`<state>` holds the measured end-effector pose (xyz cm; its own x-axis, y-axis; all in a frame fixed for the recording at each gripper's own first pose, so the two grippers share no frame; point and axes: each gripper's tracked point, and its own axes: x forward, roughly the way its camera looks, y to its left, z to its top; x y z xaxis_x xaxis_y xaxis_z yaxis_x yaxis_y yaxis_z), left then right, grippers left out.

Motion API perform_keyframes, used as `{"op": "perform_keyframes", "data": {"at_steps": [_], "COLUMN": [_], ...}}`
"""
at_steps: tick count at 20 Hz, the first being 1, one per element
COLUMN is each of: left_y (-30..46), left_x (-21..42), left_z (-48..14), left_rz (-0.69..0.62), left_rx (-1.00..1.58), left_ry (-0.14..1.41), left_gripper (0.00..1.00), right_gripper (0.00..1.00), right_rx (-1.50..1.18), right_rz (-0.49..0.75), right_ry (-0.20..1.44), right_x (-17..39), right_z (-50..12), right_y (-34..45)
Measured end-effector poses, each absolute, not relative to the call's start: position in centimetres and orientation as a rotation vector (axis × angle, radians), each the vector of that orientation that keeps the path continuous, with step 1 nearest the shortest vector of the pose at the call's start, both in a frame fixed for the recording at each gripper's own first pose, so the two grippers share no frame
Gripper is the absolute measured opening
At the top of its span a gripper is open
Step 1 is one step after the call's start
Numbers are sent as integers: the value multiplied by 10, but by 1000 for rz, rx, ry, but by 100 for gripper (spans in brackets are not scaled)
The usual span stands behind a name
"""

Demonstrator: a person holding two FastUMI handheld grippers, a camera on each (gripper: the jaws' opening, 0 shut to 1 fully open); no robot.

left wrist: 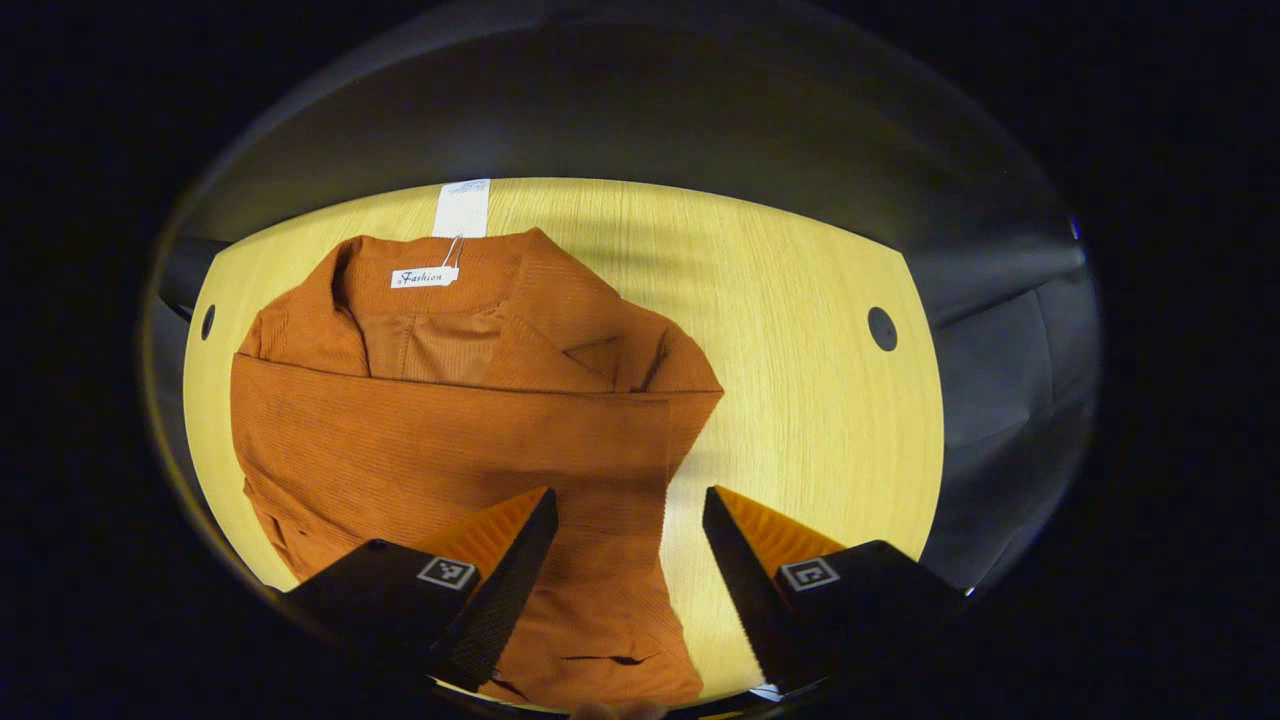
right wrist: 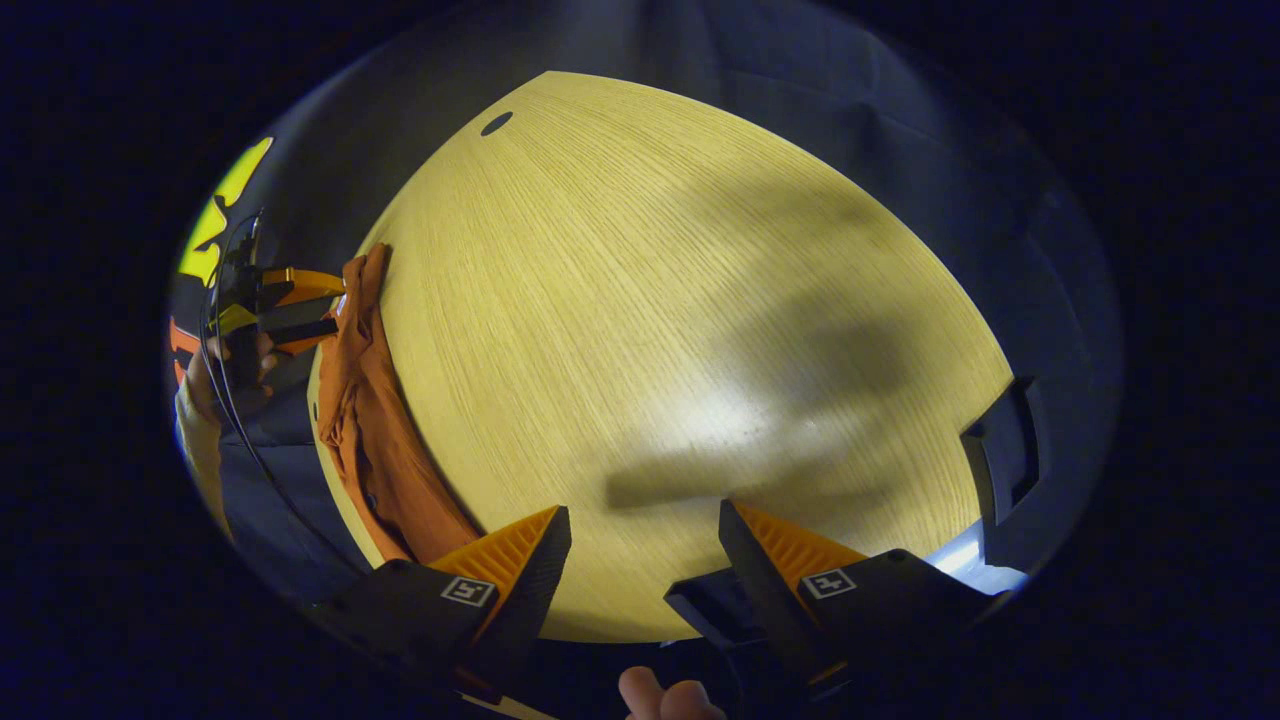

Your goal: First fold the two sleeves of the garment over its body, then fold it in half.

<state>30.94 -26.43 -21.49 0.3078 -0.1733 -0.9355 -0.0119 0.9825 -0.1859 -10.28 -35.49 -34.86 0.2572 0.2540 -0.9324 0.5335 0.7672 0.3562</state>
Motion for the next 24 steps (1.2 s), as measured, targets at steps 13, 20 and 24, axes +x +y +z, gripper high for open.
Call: {"op": "perform_keyframes", "data": {"at_steps": [13,20,24], "left_y": [-125,17,74], "left_x": [172,34,-28], "left_z": [-144,-179,-206], "left_rz": [-175,-22,35], "left_rx": [-258,-381,-500], "left_ry": [1074,1110,1190], "left_gripper": [100,99,99], "right_gripper": [95,95,95], "right_rx": [580,500,533], "right_rz": [3,107,159], "right_ry": [1379,1460,1536], "right_x": [-73,-65,-78], "right_z": [-331,-338,-334], "right_y": [-280,-229,-200]}}
